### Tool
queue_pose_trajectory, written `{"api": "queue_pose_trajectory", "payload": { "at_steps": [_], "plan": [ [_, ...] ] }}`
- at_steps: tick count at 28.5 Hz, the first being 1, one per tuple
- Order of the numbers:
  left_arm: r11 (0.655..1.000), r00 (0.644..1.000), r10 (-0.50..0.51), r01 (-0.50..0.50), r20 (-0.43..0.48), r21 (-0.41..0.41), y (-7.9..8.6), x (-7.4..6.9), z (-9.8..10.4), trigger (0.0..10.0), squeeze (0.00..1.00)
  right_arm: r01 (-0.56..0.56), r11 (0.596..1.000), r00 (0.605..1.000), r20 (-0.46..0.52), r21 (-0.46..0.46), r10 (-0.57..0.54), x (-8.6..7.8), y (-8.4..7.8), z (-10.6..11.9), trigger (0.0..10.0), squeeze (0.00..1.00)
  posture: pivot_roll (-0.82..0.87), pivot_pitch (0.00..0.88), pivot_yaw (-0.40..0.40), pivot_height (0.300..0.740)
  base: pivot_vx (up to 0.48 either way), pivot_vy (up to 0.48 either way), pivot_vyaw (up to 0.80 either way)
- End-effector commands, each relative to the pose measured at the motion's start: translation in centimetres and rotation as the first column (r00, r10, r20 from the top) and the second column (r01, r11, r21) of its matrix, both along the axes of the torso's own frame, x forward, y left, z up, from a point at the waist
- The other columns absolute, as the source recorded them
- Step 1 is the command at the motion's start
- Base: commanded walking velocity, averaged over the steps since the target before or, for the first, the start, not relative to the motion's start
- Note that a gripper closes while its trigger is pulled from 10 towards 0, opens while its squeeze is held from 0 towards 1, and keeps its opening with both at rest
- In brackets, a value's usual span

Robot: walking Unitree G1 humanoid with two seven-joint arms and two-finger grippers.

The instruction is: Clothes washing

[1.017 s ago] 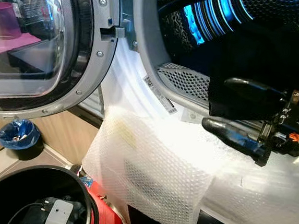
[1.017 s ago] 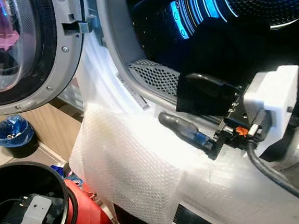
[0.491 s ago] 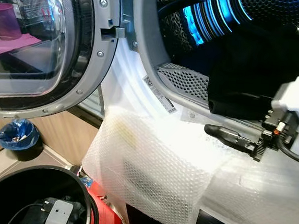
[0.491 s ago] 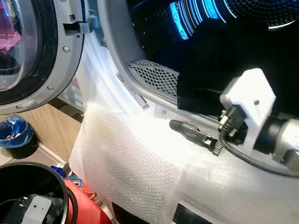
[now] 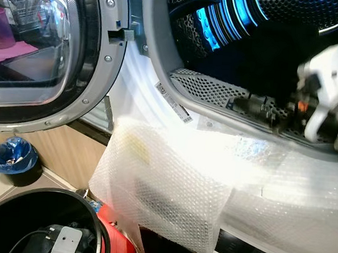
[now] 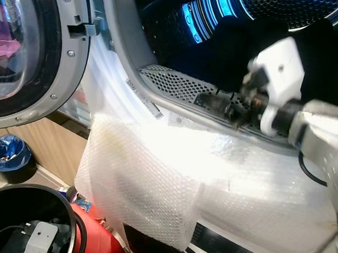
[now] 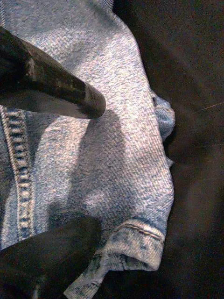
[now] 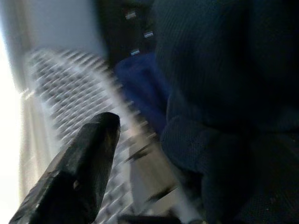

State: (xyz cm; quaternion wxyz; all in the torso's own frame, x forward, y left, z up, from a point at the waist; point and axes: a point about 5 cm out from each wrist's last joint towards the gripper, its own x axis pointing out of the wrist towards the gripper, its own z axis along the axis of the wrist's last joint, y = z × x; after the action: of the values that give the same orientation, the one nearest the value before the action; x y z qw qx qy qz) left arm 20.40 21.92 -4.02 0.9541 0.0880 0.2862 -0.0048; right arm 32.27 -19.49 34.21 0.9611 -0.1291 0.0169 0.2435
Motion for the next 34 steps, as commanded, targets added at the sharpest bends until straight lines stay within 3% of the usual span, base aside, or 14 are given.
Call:
{"api": "queue_pose_trajectory", "payload": {
  "at_steps": [1, 6, 7, 12, 13, 14, 17, 20, 21, 22, 28, 30, 31, 34],
  "plan": [
    [1.0, 0.999, 0.002, -0.003, -0.038, -0.005, -0.3, -0.9, -0.7, 10.0, 0.0, 0.194, 0.977, 0.981, -0.025, 0.092, -0.193, 1.5, -3.1, 0.4, 10.0, 0.0, -0.08, 0.073, -0.015, 0.74, 0.0, 0.0, 0.0],
    [1.0, 0.999, 0.009, -0.009, -0.039, 0.0, -0.2, -0.9, -0.7, 10.0, 0.0, 0.287, 0.94, 0.958, -0.039, 0.186, -0.285, 3.1, -3.3, 1.1, 10.0, 0.0, -0.07, 0.072, -0.015, 0.74, 0.0, 0.0, 0.0],
    [1.0, 0.999, 0.01, -0.01, -0.039, 0.002, -0.2, -0.9, -0.7, 10.0, 0.0, 0.316, 0.918, 0.948, -0.035, 0.239, -0.317, 3.9, -3.2, 1.6, 10.0, 0.0, -0.07, 0.072, -0.015, 0.74, 0.0, 0.0, 0.0],
    [1.0, 0.999, 0.007, -0.007, -0.036, 0.01, -0.2, -0.8, -0.6, 10.0, 0.0, 0.402, 0.856, 0.91, -0.035, 0.323, -0.414, 5.7, -3.0, 2.3, 10.0, 0.0, -0.08, 0.067, -0.011, 0.74, 0.0, 0.0, 0.0],
    [1.0, 0.999, 0.007, -0.007, -0.035, 0.012, -0.1, -0.7, -0.6, 10.0, 0.0, 0.442, 0.823, 0.885, -0.026, 0.357, -0.464, 6.4, -3.1, 2.6, 10.0, 0.0, -0.07, 0.064, -0.009, 0.74, 0.0, 0.0, 0.0],
    [1.0, 0.999, 0.007, -0.007, -0.035, 0.012, -0.1, -0.7, -0.6, 10.0, 0.0, 0.442, 0.823, 0.885, -0.026, 0.357, -0.464, 6.4, -3.1, 2.6, 10.0, 0.0, -0.07, 0.064, -0.009, 0.74, 0.0, 0.0, 0.0],
    [1.0, 1.0, 0.011, -0.011, -0.029, 0.016, 0.0, -0.5, -0.4, 10.0, 0.0, 0.508, 0.751, 0.835, -0.026, 0.422, -0.55, 7.7, -3.3, 3.0, 10.0, 0.0, -0.07, 0.065, -0.007, 0.74, 0.0, 0.0, 0.0],
    [1.0, 1.0, 0.013, -0.013, -0.028, 0.018, 0.0, -0.5, -0.4, 10.0, 0.0, 0.553, 0.716, 0.798, -0.023, 0.426, -0.603, 8.3, -3.3, 2.9, 10.0, 0.0, -0.07, 0.067, -0.007, 0.74, 0.0, 0.0, 0.0],
    [1.0, 1.0, 0.013, -0.013, -0.028, 0.018, 0.0, -0.5, -0.4, 10.0, 0.0, 0.553, 0.716, 0.798, -0.023, 0.426, -0.603, 8.3, -3.3, 2.9, 10.0, 0.0, -0.07, 0.067, -0.007, 0.74, 0.0, 0.0, 0.0],
    [1.0, 0.999, 0.014, -0.013, -0.03, 0.018, 0.0, -0.6, -0.5, 10.0, 0.0, 0.585, 0.688, 0.765, -0.011, 0.43, -0.644, 8.5, -3.4, 2.9, 10.0, 0.0, -0.07, 0.067, -0.007, 0.74, 0.0, 0.0, 0.0],
    [1.0, 0.999, 0.016, -0.016, -0.029, 0.021, 0.0, -0.6, -0.5, 10.0, 0.0, 0.64, 0.576, 0.678, -0.02, 0.508, -0.735, 8.6, -4.4, 3.8, 10.0, 0.0, -0.07, 0.07, -0.008, 0.74, 0.0, 0.0, 0.0],
    [1.0, 0.999, 0.018, -0.018, -0.028, 0.022, 0.0, -0.6, -0.5, 10.0, 0.0, 0.657, 0.527, 0.636, -0.021, 0.538, -0.771, 8.3, -5.1, 4.3, 10.0, 0.0, -0.06, 0.069, -0.007, 0.74, 0.0, 0.0, 0.0],
    [1.0, 0.999, 0.02, -0.02, -0.027, 0.023, 0.0, -0.5, -0.4, 10.0, 0.0, 0.674, 0.491, 0.595, -0.01, 0.552, -0.804, 8.1, -5.8, 4.8, 10.0, 0.0, -0.06, 0.07, -0.007, 0.74, 0.0, 0.0, 0.0],
    [0.999, 0.999, 0.023, -0.022, -0.027, 0.024, 0.0, -0.5, -0.4, 10.0, 0.0, 0.688, 0.466, 0.564, -0.006, 0.557, -0.826, 7.9, -6.2, 5.1, 10.0, 0.0, -0.07, 0.068, -0.006, 0.74, 0.0, 0.0, 0.0]
  ]
}}
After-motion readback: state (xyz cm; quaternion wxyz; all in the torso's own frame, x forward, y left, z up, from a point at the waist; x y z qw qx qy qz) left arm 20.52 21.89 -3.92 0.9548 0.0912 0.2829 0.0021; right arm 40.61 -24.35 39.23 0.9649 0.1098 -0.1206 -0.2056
